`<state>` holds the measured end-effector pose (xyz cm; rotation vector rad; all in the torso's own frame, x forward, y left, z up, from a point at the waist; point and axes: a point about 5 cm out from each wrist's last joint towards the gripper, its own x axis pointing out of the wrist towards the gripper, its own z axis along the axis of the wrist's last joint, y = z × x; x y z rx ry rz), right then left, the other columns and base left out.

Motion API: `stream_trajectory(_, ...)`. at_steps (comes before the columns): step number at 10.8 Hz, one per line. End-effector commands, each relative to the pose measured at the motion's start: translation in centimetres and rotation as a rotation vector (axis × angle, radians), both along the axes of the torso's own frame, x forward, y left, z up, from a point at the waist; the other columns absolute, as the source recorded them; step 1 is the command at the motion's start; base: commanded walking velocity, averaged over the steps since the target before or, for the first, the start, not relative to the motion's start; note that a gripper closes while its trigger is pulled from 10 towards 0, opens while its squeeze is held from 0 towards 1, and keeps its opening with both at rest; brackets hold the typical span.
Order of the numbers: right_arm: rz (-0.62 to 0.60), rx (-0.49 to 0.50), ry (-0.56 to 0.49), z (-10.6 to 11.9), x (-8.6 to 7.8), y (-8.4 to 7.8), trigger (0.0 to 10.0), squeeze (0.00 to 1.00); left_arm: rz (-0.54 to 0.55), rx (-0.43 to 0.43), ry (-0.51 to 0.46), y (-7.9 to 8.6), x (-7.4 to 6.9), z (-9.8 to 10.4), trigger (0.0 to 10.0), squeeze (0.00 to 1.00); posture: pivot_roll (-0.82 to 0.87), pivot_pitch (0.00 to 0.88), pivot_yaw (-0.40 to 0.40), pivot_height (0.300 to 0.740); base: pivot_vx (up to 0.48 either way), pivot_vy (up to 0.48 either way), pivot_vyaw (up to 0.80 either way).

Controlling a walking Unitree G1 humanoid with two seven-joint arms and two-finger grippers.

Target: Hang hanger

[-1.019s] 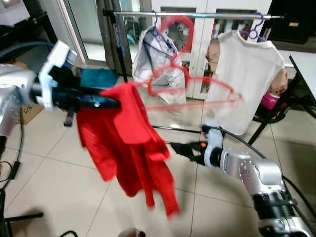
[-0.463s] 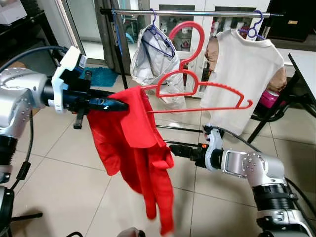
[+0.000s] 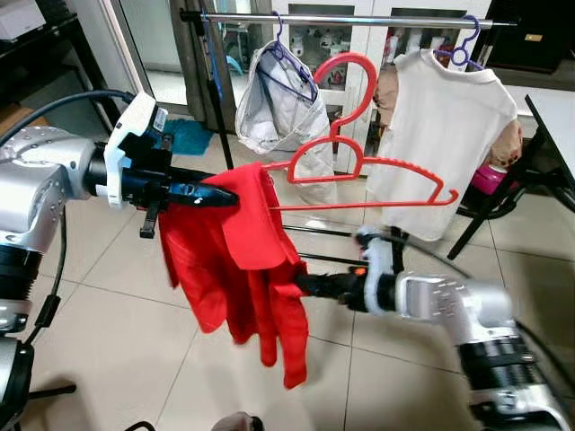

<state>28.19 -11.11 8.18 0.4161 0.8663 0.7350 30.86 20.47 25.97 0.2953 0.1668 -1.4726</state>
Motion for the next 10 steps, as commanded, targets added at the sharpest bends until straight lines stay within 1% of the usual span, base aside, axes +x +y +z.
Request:
stream_trajectory(1, -0.01, -0.026, -0.007, -0.2, 0.3, 0.2, 10.0, 0.0, -0.008, -0.014, -0.053, 0.0, 0.1, 1.4, 0.0, 0.0, -0.11, 0.034, 0.073, 0.74, 0.0, 0.0, 0.0)
stream_trajectory(2, -0.043, -0.047, 0.004, -0.9, 0.7, 0.6, 10.0, 0.0, -0.01, -0.014, -0.054, 0.1, 0.1, 1.4, 0.0, 0.0, -0.11, 0.034, 0.074, 0.74, 0.0, 0.0, 0.0)
stream_trajectory(4, -0.086, -0.043, 0.012, -1.4, 1.1, 0.6, 10.0, 0.0, -0.015, -0.012, -0.05, 0.1, 0.0, 1.4, 0.0, 0.0, -0.11, 0.035, 0.076, 0.74, 0.0, 0.0, 0.0)
stream_trajectory(5, -0.103, -0.027, 0.001, -1.5, 1.3, 0.5, 4.5, 0.0, -0.018, -0.01, -0.049, 0.1, 0.0, 1.4, 0.0, 0.0, -0.11, 0.036, 0.077, 0.74, 0.0, 0.0, 0.0)
stream_trajectory(6, -0.12, -0.004, -0.015, -1.5, 1.4, 0.4, 0.0, 0.0, -0.019, -0.01, -0.049, 0.1, 0.0, 1.5, 0.0, 0.0, -0.11, 0.038, 0.078, 0.74, 0.0, 0.0, 0.0)
stream_trajectory(8, -0.125, 0.045, -0.013, -1.5, 1.5, 0.4, 0.0, 0.0, -0.018, -0.009, -0.048, 0.1, 0.1, 1.6, 0.0, 0.0, -0.1, 0.04, 0.08, 0.74, 0.0, 0.0, 0.0)
stream_trajectory(10, -0.099, 0.071, -0.023, -1.4, 1.3, 0.7, 0.0, 0.0, -0.015, -0.006, -0.048, 0.1, 0.2, 1.7, 0.0, 0.0, -0.1, 0.043, 0.084, 0.74, 0.0, 0.0, 0.0)
